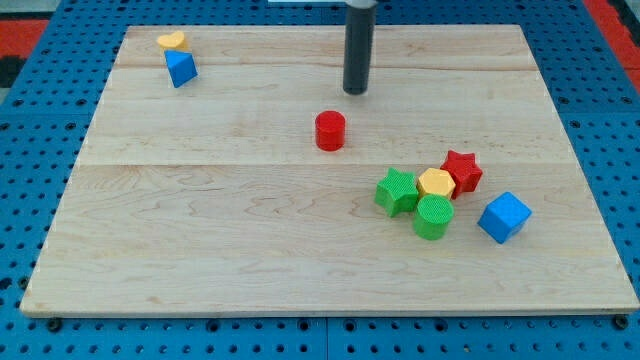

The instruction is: Arrange the red blocks above the yellow hexagon

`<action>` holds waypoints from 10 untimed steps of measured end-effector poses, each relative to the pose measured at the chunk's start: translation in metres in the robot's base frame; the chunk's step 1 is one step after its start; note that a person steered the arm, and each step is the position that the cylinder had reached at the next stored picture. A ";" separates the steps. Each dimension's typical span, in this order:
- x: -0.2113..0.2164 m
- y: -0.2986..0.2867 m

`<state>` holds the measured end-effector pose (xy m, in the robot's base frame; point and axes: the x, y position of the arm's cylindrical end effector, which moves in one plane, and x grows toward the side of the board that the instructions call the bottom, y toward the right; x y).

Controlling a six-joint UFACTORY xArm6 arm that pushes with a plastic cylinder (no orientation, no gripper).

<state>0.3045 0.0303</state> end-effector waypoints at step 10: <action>0.113 0.007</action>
<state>0.4171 0.0377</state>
